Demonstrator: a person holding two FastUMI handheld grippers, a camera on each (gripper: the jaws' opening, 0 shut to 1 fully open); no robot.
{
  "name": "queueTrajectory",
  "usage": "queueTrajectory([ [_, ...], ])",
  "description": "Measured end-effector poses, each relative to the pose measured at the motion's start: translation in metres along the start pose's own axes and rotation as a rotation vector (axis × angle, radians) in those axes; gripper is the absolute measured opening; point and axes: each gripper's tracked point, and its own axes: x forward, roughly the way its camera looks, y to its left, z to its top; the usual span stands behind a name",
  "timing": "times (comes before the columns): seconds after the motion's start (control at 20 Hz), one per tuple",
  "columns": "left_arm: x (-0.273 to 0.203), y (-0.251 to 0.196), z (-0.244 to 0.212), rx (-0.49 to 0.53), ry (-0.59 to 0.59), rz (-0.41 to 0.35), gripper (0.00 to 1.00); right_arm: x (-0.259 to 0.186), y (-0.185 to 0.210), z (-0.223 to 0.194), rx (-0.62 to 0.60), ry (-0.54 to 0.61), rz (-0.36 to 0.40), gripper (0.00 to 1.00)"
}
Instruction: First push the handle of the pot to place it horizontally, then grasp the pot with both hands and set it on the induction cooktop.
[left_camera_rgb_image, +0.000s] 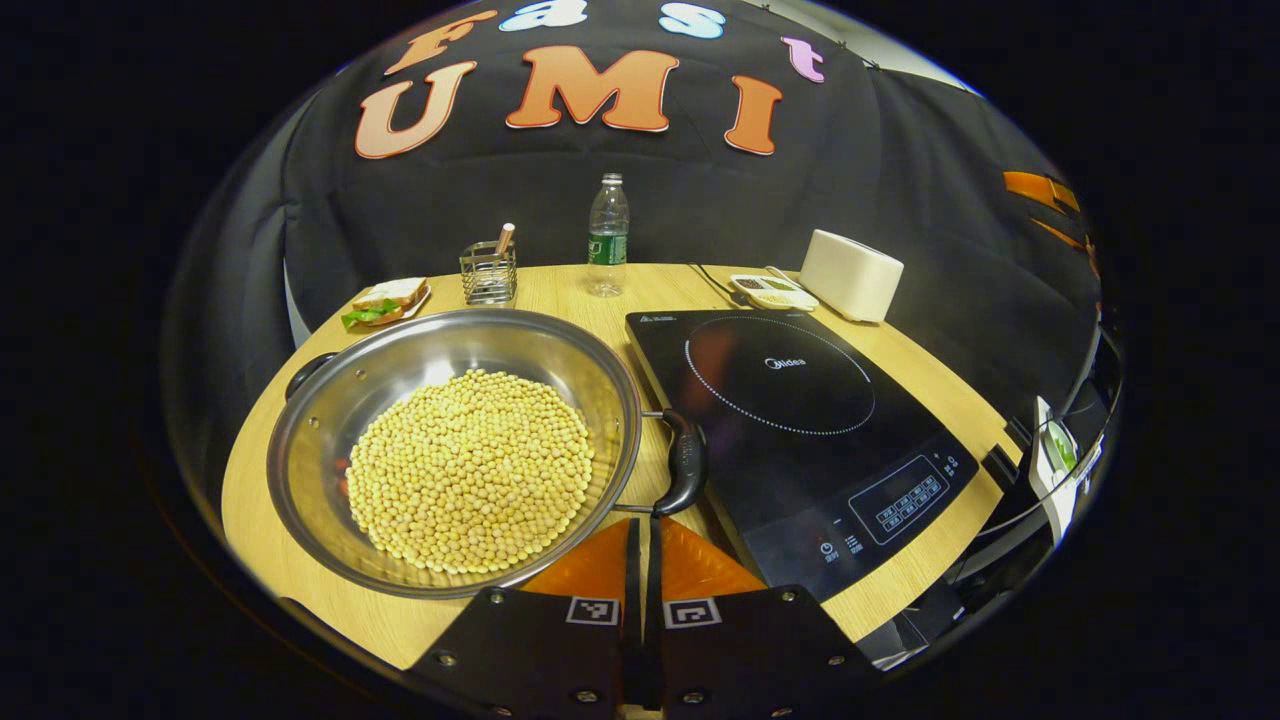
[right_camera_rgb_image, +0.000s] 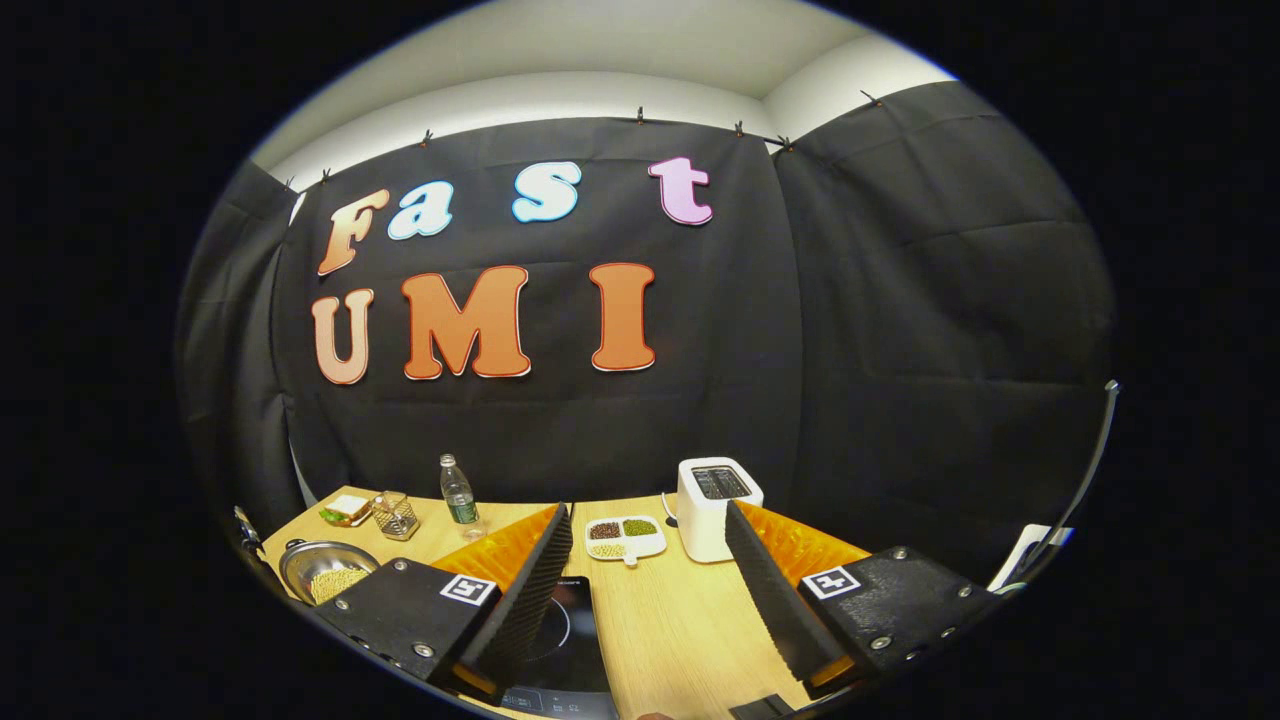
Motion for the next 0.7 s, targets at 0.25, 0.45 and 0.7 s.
queueTrajectory([
  [0.25, 0.013, -0.005, 0.01, -0.002, -0.006, -0.013, 0.02, -0.001, -0.007, 0.003, -0.005, -0.007, -0.014, 0.96],
  [0.45, 0.023, -0.007, 0.018, -0.031, -0.008, -0.024, 0.02, 0.0, -0.011, 0.001, -0.003, -0.008, -0.021, 0.95],
  [0.7, 0.036, -0.007, 0.03, -0.036, -0.02, -0.021, 0.02, 0.004, -0.014, -0.004, -0.008, 0.003, -0.026, 0.96],
])
